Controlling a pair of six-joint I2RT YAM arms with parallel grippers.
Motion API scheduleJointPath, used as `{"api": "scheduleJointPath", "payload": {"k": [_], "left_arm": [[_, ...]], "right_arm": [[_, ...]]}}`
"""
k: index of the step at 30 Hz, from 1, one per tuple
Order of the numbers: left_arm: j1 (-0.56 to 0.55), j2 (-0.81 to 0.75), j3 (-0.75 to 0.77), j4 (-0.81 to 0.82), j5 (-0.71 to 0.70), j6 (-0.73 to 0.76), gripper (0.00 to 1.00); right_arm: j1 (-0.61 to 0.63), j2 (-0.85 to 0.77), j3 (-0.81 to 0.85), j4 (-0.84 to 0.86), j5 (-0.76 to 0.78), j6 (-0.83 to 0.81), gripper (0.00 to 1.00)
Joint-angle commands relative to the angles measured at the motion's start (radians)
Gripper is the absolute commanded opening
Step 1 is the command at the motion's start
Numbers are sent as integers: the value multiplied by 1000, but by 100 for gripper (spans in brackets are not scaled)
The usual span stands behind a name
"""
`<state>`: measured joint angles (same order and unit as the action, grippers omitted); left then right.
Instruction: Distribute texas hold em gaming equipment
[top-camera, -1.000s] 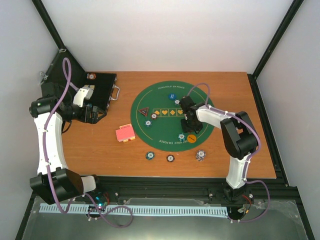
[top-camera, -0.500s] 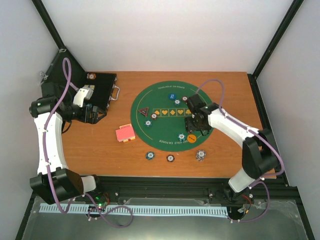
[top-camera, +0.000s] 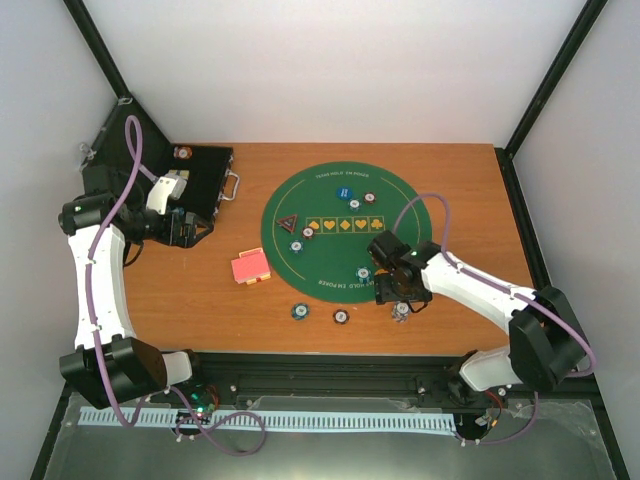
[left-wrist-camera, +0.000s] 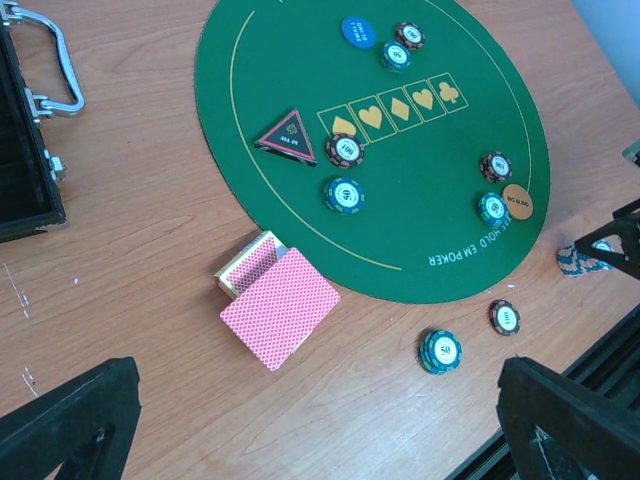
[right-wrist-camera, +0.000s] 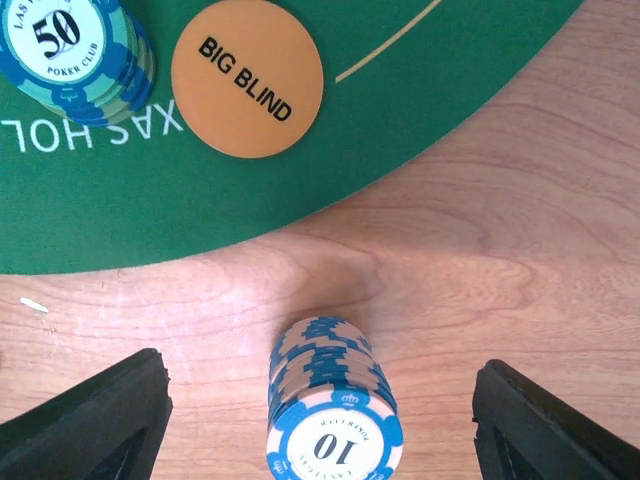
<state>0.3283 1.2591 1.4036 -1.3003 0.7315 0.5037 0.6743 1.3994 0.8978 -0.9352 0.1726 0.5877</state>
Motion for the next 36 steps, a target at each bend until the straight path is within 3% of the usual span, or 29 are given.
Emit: {"api": "scheduleJointPath", "payload": {"k": [1,11,36], "left_arm": [[2,-3,33,-13,23,25,100],[2,-3,42,-17,17,27,100],[2,-18,38,-18,-10,47,100]], "right_arm": [[8,-20,-18,13,5,45,83],[8,-20,-100,82,-6,37,74],[7,-3,-107,71,11,51,49]]}}
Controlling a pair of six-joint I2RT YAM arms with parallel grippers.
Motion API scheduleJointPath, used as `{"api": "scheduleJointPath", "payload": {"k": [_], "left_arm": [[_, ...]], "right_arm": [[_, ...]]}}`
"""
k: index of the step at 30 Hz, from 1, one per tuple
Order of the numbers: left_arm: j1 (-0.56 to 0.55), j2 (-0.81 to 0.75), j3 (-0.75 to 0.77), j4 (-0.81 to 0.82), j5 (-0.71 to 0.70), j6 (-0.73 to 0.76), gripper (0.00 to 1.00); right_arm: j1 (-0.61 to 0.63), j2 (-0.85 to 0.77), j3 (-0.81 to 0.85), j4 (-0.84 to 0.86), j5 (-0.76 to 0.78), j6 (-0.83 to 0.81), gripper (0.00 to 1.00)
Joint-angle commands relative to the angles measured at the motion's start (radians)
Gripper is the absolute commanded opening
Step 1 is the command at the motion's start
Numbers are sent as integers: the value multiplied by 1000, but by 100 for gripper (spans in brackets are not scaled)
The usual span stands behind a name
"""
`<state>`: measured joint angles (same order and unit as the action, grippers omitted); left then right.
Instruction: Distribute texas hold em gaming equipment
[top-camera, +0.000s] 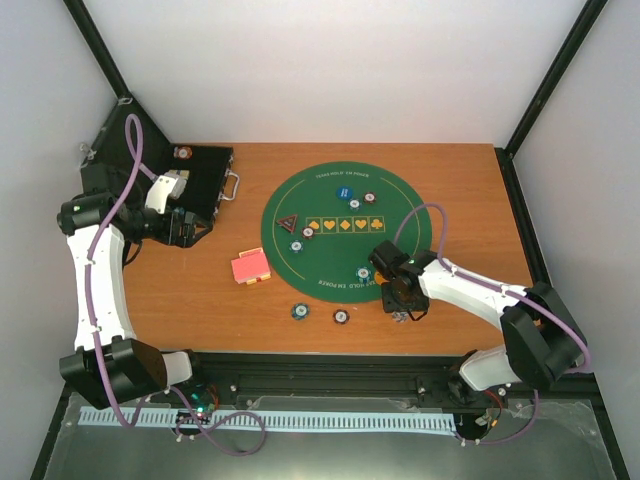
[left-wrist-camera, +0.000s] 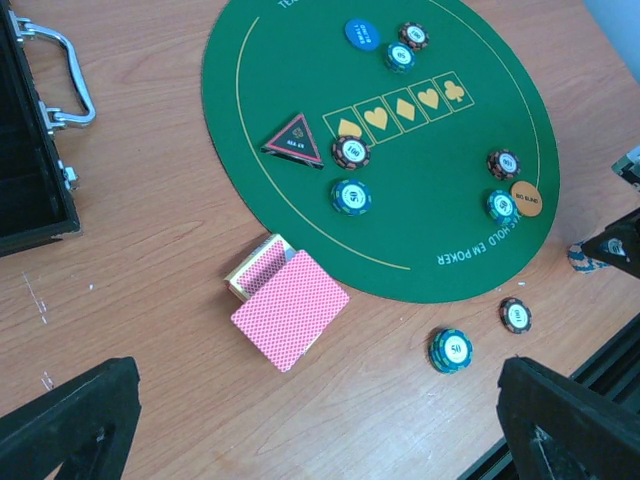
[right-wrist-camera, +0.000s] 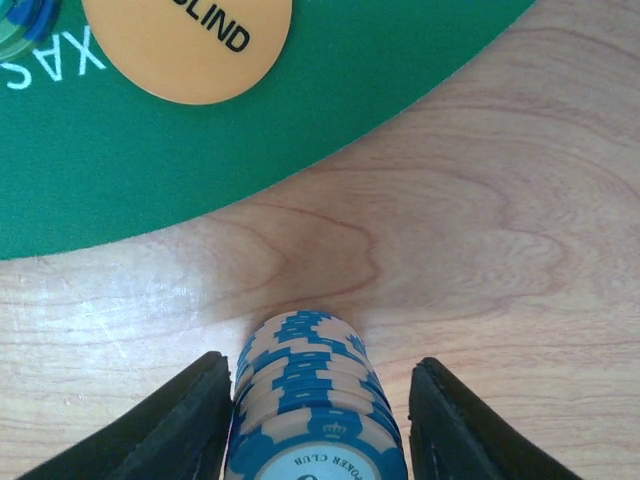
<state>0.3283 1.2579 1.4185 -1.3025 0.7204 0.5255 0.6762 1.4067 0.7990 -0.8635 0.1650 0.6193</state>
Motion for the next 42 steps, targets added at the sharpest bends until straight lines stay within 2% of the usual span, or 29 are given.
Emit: {"api": "scheduleJointPath", "payload": {"k": [1,4,13,22,28,34,42], "left_arm": [[2,-17,23,-15,2,24,100],[2,-13,26,-13,1,25,100],[2,-15,27,-17,-4,31,100],[2,-9,35,-17,-1,25,100],[2,-7,33,-15,-2,21,100],[2,9,28,-12,3,11,100],[2,15,25,3,1,8,100]], "right_arm": [[6,-14,-8,-1,20,21,46],[5,-16,-6,-3,18,20,38],[6,-29,10,-20,19,23,33],[11,-57,112,-102,24,11,28],[30,-24,226,-141,35,8,27],[47,171,473,-121,31,-45,26],[45,636,970,-151,28,-158,25]]}}
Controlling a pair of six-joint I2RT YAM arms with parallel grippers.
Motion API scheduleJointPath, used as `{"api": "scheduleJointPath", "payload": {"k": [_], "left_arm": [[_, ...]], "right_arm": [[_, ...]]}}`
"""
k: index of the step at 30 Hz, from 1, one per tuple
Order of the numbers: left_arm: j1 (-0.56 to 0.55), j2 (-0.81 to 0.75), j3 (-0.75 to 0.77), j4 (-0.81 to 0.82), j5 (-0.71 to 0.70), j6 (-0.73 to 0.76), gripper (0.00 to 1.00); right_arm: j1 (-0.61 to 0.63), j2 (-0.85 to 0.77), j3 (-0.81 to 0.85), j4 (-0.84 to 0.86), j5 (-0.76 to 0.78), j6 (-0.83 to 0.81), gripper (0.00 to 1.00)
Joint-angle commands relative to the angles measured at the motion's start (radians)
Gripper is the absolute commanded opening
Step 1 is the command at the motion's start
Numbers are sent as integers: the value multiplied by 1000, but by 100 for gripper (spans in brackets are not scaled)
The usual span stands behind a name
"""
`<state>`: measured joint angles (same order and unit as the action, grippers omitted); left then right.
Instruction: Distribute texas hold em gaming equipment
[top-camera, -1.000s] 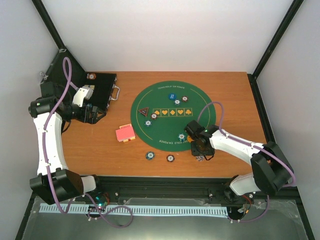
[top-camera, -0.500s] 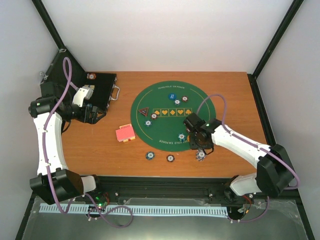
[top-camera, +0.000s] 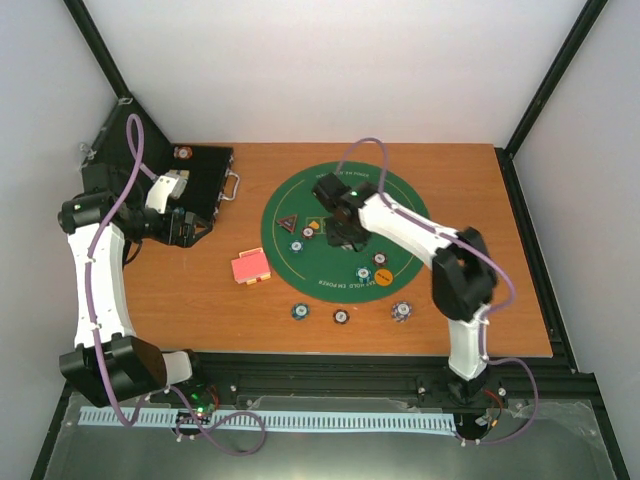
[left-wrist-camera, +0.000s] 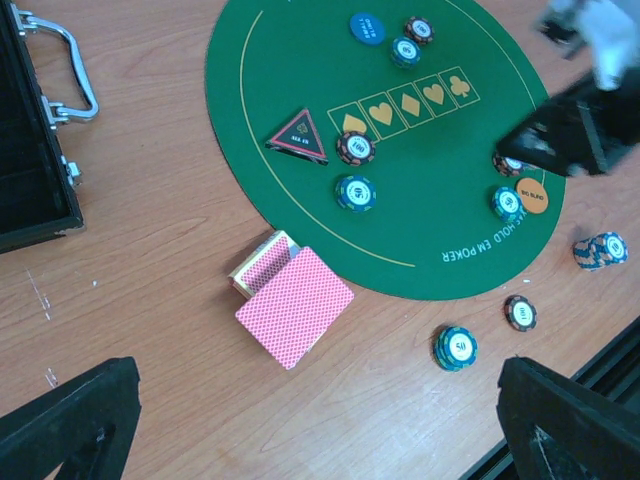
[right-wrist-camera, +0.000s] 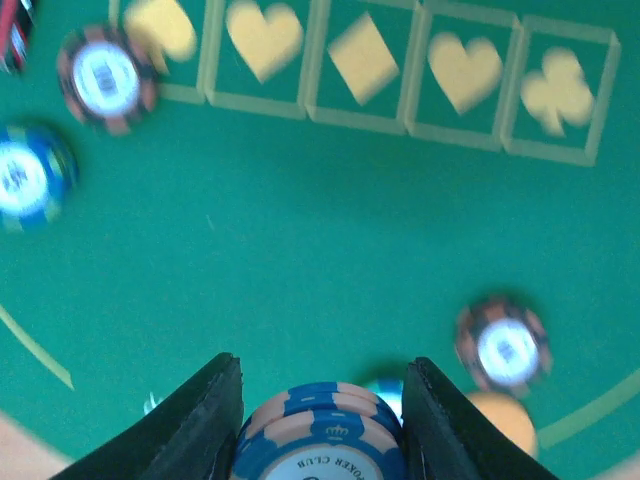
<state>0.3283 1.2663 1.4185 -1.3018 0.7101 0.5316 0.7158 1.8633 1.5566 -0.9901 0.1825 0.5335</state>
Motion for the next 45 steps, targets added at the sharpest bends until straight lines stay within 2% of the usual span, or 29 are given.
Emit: {"api": "scheduleJointPath", "payload": {"k": [1,8,10,23,36,39,41,45], "left_arm": [[2,9,23,4,15,1,100],[2,34,-9,36,32,1,100],[2,34,-20,49,40,-2,100],[2,29,-49,74,61,1,100],[2,36,-55,81,57,6,100],[2,34,-58,84,52,6,100],[2,33,-59,86,51,3,100],[2,34,-64,104,49,-24,100]], "right_arm": [[4,245,293,-40,10,-80,25],[-23,588,805,-135,-29,-97,23],[-32,641,858,-131,-36,-98,24],[-50,729,864,-9,-78,-90,25],[-61,775,874,25,-96,-93,28],[-61,784,876,25,-101,-97,34],[-61,784,877,24,-103,-96,45],[-62,772,901,1,-81,-106,56]]}}
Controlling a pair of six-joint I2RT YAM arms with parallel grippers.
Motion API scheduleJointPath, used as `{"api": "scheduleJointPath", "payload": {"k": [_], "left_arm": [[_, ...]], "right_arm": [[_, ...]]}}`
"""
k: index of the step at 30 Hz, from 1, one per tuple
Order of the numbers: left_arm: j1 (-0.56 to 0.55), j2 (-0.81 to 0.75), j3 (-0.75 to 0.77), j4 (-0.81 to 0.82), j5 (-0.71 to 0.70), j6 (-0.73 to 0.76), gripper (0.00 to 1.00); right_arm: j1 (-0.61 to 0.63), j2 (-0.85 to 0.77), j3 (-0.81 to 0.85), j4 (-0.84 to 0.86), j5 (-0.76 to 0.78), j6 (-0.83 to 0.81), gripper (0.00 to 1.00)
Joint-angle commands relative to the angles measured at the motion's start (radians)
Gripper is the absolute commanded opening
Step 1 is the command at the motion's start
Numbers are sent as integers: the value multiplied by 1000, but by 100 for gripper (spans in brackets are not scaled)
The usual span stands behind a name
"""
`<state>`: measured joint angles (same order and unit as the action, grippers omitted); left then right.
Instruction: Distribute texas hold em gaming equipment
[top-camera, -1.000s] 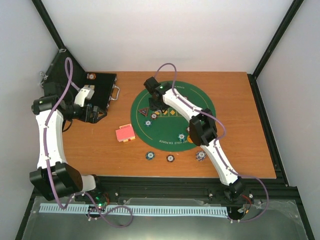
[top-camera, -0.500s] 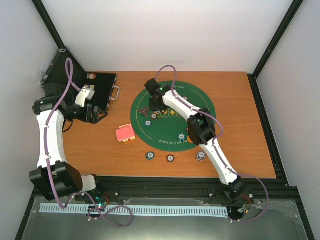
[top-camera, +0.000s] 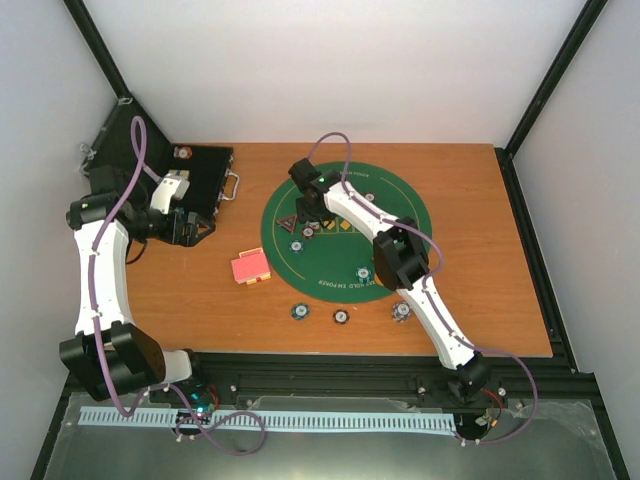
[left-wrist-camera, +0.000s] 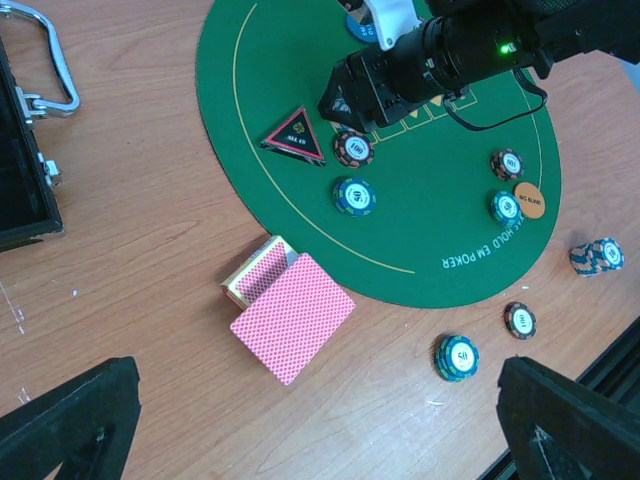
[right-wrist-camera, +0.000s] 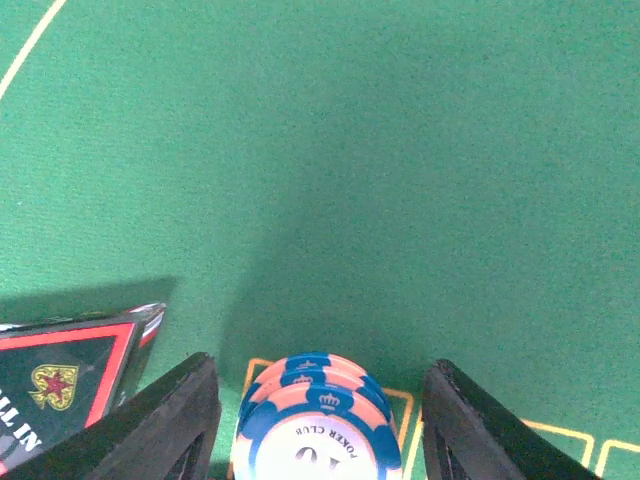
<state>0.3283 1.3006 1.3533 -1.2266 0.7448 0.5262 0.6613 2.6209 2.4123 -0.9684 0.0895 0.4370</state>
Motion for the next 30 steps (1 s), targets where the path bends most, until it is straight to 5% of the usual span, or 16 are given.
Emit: {"api": "scheduleJointPath", "payload": {"k": [1,12,23,30], "left_arm": [[2,-1,1,27,17,-19,100],[2,-23,0,16,-15,-11,100],[2,-15,12,-5,-7,-17,100],[2,-23,0,1,-12,-18,100]], "right_arm": [[-9,7,54,-26,16,-13,58],[-19,-212,22,-143,88,-47,66],[16,-932,-988,23,126,51,83],[39,-1222,-1381,46,89,191,83]]}}
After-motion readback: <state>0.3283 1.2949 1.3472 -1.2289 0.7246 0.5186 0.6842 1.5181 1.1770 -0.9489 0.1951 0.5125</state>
